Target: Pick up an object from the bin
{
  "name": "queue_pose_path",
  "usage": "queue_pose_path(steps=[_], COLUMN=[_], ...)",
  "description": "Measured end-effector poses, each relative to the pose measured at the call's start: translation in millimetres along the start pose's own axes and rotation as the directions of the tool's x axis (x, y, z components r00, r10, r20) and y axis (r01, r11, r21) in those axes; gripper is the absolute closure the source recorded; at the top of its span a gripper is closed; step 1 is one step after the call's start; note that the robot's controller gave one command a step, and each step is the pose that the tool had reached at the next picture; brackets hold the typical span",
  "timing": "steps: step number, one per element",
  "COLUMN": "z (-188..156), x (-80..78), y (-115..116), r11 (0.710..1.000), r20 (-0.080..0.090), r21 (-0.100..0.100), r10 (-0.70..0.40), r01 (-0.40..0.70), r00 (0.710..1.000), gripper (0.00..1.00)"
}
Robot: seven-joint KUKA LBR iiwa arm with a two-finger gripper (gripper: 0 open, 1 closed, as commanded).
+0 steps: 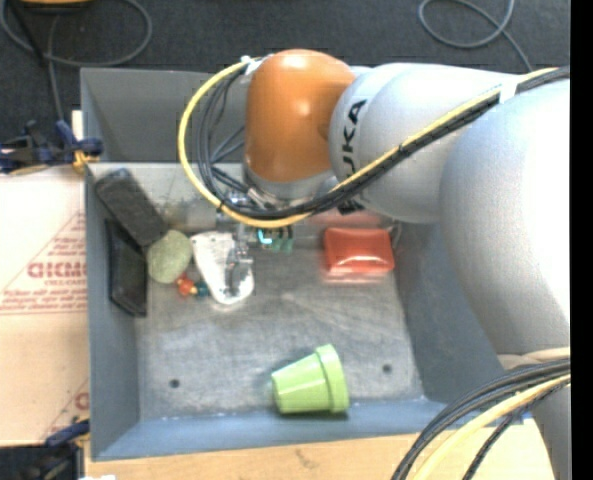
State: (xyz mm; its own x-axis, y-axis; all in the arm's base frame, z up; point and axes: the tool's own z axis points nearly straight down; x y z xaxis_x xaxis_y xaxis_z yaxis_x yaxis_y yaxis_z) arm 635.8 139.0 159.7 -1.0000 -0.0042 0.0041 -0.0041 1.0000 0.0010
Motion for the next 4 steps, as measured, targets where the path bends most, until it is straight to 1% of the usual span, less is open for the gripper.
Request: queue_pose_path(steps=[1,2,3,4], z=[-5.0,54.0,70.8,74.9], x=[-1.9,8.6,2.7,8.1], y=[-0.4,2.2,6.4,6.3], r11=[1.000,0.999,0.998,0.998], r20=[0.008,0.014,0.054,0.029], r21=[-0.001,0.000,-0.007,-0.005], r10=[0.002,-0.041,-0.061,-0.061], r01=[-0.002,0.041,0.061,0.061], r00=[1.000,0.999,0.997,0.998], gripper=[0.00,0.00,1.00,0.00])
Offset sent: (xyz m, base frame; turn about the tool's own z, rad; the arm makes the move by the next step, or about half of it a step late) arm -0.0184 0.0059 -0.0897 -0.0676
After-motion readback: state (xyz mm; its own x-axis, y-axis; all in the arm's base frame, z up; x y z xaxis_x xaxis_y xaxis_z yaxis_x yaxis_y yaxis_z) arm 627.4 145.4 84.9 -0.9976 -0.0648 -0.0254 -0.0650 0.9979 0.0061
